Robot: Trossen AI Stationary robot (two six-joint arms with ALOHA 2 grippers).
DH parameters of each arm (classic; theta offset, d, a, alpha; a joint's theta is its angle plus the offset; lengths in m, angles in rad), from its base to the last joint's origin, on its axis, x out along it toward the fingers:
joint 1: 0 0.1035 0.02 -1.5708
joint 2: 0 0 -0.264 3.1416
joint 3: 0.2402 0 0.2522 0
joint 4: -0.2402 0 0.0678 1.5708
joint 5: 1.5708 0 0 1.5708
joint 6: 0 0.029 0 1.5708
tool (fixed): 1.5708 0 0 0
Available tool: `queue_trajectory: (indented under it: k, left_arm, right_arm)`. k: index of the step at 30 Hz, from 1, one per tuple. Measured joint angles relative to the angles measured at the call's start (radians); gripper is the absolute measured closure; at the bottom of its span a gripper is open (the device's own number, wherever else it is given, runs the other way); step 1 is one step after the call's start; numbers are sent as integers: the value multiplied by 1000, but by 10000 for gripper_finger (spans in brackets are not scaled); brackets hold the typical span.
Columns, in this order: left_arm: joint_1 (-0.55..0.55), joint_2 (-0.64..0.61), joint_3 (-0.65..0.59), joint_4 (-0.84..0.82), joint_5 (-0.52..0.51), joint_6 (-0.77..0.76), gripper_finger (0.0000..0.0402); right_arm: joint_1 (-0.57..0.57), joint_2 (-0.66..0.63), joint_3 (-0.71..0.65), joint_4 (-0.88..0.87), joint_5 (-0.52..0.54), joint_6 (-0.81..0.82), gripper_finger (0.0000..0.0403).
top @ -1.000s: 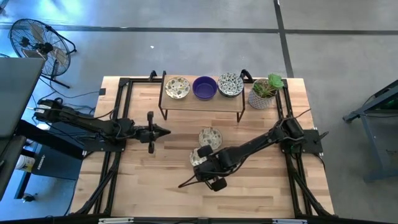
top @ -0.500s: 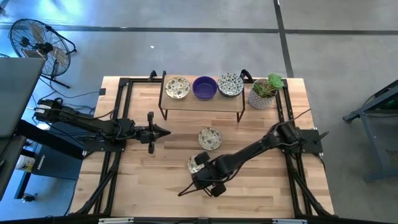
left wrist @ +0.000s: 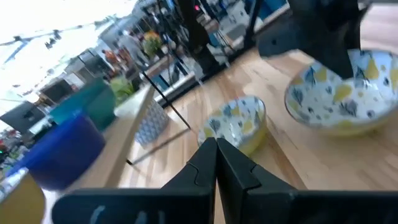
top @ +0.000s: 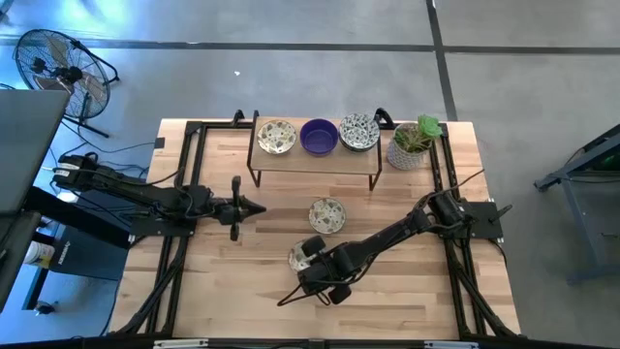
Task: Pick & Place Mini bowls
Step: Stack the bottom yellow patterned bowl on top of the yellow patterned bowl on the shelf
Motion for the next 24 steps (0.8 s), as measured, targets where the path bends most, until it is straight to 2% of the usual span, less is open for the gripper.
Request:
queue_trajectory:
  k: [5, 8, 12, 15, 18, 21, 24]
  left_arm:
    - [0, 1, 0, -61, 2, -8, 402]
    - [0, 1, 0, -66, 25, -8, 402]
    - [0, 1, 0, -65, 31, -8, 402]
    - [0, 1, 0, -58, 51, -7, 402]
    - [0, 1, 6, -53, 76, -5, 402]
    - [-1, 1, 37, -84, 84, -2, 402]
    - [-5, 1, 88, -140, 97, 15, 402]
  right_arm:
    - [0, -3, 0, 9, -16, 71, 286]
    - [0, -10, 20, -30, -16, 114, 272]
    - [6, -64, 30, -52, -11, 164, 278]
    - [17, -130, -14, -41, 51, 160, 304]
    - [22, -219, -135, 61, 94, 157, 348]
    - [12, -344, -338, 296, 97, 153, 392]
    - [-10, -476, -584, 610, 102, 154, 390]
